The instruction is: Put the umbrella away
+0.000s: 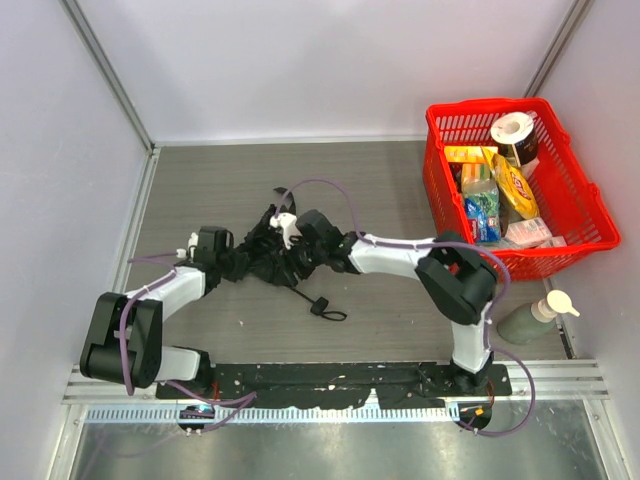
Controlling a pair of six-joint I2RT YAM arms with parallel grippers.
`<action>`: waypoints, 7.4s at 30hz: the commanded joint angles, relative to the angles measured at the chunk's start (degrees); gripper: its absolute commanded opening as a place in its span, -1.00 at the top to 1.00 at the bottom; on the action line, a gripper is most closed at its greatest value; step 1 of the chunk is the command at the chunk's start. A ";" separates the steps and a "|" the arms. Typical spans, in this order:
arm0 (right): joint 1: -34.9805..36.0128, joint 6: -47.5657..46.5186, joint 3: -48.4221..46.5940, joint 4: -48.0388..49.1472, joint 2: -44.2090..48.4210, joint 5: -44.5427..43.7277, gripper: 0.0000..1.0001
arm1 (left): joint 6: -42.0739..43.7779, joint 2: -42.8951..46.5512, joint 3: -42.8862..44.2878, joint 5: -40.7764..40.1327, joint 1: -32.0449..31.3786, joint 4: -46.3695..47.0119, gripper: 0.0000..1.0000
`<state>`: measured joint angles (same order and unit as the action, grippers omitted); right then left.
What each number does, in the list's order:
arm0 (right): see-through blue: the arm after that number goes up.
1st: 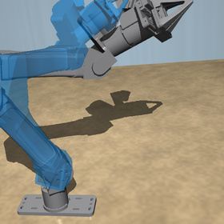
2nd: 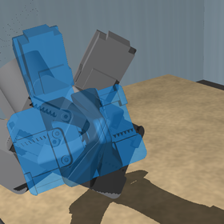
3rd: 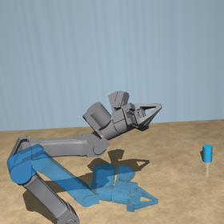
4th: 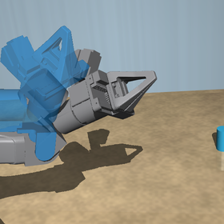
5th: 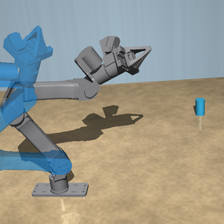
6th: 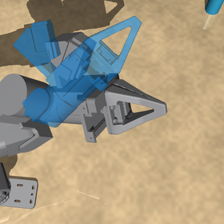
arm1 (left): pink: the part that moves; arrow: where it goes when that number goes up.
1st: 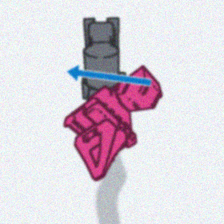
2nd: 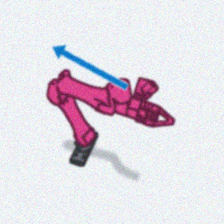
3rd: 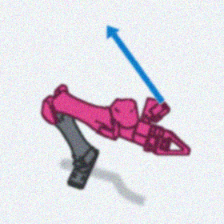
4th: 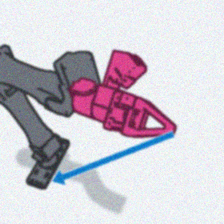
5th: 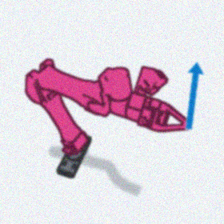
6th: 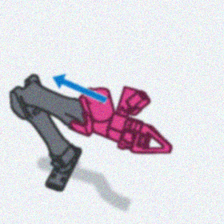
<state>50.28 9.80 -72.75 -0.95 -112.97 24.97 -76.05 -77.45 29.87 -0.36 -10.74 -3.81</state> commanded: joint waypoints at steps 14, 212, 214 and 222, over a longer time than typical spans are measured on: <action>17.39 -37.57 3.15 24.33 -2.25 -46.51 -0.25 | -0.06 -1.48 0.28 0.10 0.11 -25.28 1.00; 2.28 -4.45 4.89 4.11 -15.62 -13.84 0.98 | 18.30 -2.36 6.26 6.25 1.16 -3.49 -0.99; 0.97 -1.64 5.42 5.52 -15.53 -9.97 0.98 | 18.92 -0.61 5.03 6.86 1.77 -2.34 -0.99; -4.40 12.85 3.32 9.73 -18.86 6.47 0.98 | 18.93 5.12 -1.38 12.31 3.27 5.99 -0.97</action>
<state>47.59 11.25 -72.79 24.38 -124.20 19.64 -58.28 -73.97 30.30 8.71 -7.92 -3.88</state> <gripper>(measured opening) 0.477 0.987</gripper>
